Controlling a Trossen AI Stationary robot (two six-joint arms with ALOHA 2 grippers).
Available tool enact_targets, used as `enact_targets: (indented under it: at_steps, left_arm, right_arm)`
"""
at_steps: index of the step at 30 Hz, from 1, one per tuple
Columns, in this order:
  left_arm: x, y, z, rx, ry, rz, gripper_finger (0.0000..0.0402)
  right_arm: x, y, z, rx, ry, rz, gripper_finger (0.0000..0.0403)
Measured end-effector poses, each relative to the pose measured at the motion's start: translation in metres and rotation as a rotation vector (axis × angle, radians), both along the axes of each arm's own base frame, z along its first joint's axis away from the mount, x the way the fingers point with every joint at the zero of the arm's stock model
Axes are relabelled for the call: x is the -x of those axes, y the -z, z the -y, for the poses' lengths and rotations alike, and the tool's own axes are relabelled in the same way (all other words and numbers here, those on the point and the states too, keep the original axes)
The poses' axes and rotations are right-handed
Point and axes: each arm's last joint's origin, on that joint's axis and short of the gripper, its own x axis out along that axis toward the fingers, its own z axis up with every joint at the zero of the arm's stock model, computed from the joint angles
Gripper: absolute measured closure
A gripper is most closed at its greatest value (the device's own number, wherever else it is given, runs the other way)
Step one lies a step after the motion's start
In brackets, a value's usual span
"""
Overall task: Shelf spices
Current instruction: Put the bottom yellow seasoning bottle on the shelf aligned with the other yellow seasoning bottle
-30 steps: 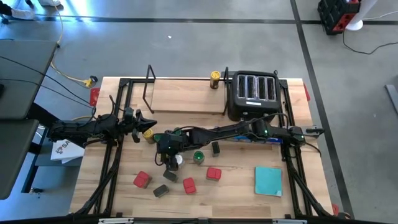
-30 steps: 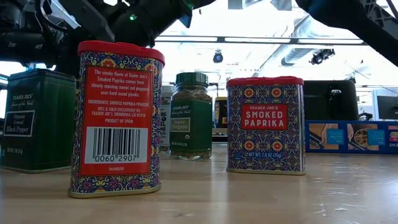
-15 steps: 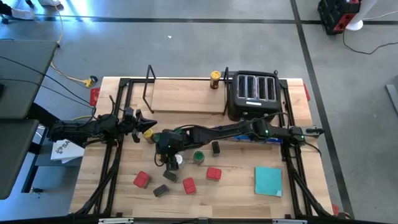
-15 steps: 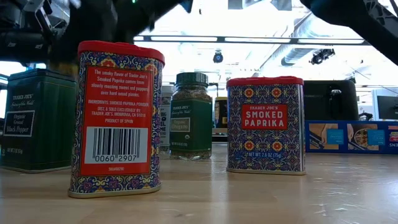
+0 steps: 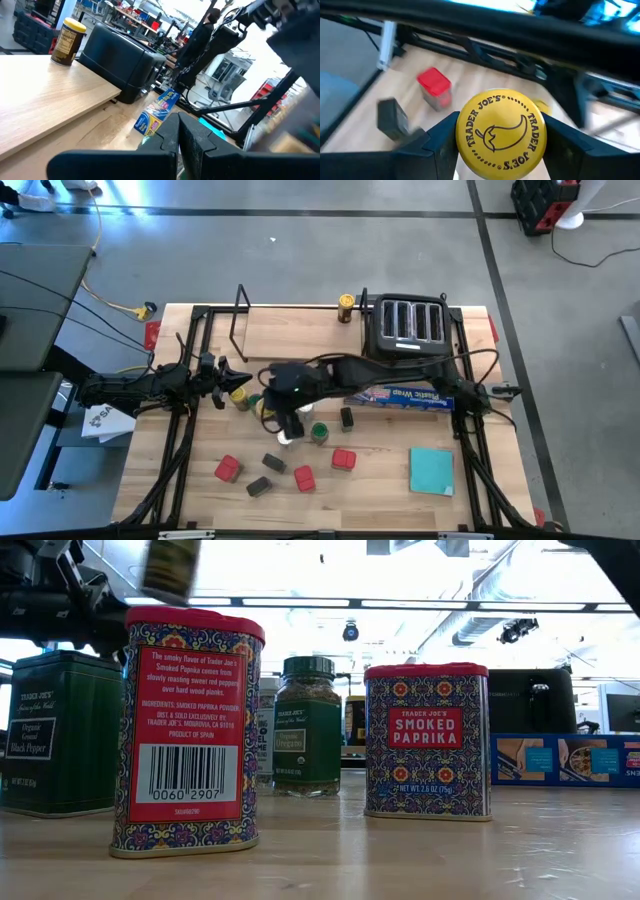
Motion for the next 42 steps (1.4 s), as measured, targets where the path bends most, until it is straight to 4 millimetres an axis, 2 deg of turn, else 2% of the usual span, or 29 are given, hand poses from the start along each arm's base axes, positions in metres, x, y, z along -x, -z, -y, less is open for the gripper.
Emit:
enact_targets:
  at_steps: [4, 6, 15, 23, 27, 31, 38, 42]
  left_arm:
    - [0.0, 0.0, 0.0, -0.001, 0.002, 0.0, 0.0398]
    - [0.0, 0.0, 0.0, -0.001, 0.002, -0.001, 0.0398]
    - [0.0, 0.0, 0.001, 0.003, 0.021, -0.002, 0.0398]
    - [0.0, 0.0, 0.001, 0.004, 0.026, -0.004, 0.0398]
    - [0.0, 0.0, 0.001, 0.004, 0.026, -0.004, 0.0398]
    - [0.0, 0.001, 0.001, 0.004, 0.026, -0.005, 0.0398]
    - [0.0, 0.0, 0.001, 0.004, 0.025, -0.004, 0.0398]
    - [0.0, 0.0, 0.0, 0.006, 0.013, -0.001, 0.0398]
  right_arm:
    - [0.013, -0.01, 0.02, 0.062, 0.064, -0.045, 0.0187]
    - [0.016, -0.006, 0.032, 0.076, 0.099, -0.109, 0.0187]
    - [0.032, 0.027, 0.085, 0.081, 0.225, -0.415, 0.0187]
    - [0.038, 0.054, 0.121, 0.077, 0.311, -0.514, 0.0187]
    - [0.048, 0.071, 0.132, 0.112, 0.383, -0.587, 0.0187]
    - [0.067, 0.073, 0.143, 0.099, 0.436, -0.54, 0.0187]
    - [0.107, 0.064, 0.168, 0.038, 0.558, -0.322, 0.0187]
    - [0.116, 0.069, 0.19, -0.057, 0.696, -0.27, 0.0187]
